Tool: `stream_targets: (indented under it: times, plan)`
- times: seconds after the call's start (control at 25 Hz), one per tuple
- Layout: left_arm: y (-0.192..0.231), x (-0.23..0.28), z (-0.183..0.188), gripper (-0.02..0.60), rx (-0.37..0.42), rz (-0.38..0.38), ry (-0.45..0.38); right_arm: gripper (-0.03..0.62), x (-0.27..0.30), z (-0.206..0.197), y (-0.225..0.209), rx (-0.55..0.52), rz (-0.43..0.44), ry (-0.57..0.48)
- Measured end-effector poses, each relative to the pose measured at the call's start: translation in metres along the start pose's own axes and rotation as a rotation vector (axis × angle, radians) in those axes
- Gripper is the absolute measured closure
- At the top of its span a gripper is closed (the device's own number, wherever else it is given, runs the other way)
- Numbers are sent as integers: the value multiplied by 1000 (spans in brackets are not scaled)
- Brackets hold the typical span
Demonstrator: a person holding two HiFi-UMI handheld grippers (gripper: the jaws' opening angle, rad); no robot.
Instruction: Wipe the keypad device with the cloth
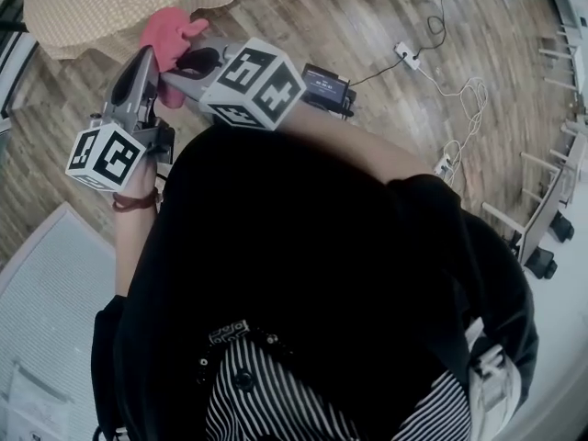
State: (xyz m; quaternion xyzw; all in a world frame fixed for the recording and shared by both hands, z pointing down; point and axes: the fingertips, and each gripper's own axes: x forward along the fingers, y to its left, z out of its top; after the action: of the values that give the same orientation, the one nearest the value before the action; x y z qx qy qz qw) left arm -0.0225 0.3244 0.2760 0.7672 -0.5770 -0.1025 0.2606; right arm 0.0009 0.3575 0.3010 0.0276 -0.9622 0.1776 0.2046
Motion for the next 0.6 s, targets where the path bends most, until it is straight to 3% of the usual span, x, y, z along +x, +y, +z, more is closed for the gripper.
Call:
stream_targets:
  times: [0.36, 0.6]
  plan:
    - [52, -22, 13, 578, 0, 93, -17, 548, 55, 7, 7, -11, 84, 58]
    - [104, -8, 42, 577, -33, 175, -53, 548, 100, 36, -20, -31, 164, 82]
